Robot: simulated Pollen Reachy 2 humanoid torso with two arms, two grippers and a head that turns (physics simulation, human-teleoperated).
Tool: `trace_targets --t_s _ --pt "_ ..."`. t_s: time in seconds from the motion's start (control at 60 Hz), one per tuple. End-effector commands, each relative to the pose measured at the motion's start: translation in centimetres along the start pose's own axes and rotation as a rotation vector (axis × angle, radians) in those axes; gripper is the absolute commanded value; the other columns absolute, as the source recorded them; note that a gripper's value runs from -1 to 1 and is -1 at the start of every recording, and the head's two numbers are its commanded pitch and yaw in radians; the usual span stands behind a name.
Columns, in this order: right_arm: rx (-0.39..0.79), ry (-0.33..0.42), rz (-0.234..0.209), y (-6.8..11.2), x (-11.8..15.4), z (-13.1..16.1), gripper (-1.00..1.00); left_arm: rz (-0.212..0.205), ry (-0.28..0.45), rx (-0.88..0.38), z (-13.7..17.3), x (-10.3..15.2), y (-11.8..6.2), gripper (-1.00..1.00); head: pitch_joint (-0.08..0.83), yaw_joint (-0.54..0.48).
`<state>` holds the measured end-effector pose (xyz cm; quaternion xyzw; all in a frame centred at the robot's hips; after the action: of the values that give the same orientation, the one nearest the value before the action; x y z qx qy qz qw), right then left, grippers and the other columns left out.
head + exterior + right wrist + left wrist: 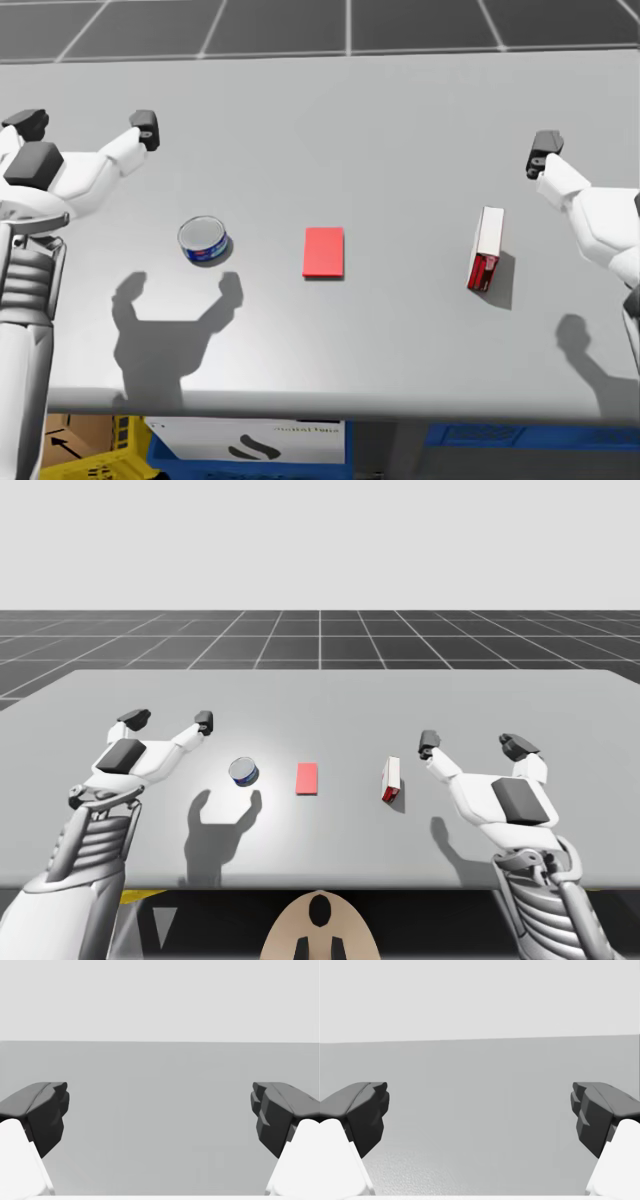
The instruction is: Look at the card. If it is red, pick the object on the left. If it is green, pick the object on the right.
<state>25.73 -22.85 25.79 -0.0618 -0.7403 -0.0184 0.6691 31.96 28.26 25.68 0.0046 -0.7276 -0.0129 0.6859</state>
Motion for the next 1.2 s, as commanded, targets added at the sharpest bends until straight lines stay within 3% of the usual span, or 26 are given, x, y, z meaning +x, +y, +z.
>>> trace_targets --t_s 0.017,0.283,0.8,1.2 --pt "0.003 0.008 -0.015 0.4 -0.2 0.1 -1.0 -0.004 -0.003 -0.001 0.2 0.1 -0.1 -1.0 0.681 0.06" --pt "0.006 0.003 -0.014 0.4 -0.1 0.1 -1.0 -0.005 -0.001 0.0 0.2 0.1 -0.3 -1.0 0.682 0.08" --pt "0.014 0.003 -0.012 0.5 -0.3 0.2 -1.0 -0.011 0.01 -0.008 0.1 -0.1 -0.6 -1.0 0.647 0.31" --pt "0.01 0.009 -0.014 0.6 -0.5 0.2 -1.0 0.006 0.055 -0.051 1.1 0.7 -1.6 -1.0 0.659 0.31"
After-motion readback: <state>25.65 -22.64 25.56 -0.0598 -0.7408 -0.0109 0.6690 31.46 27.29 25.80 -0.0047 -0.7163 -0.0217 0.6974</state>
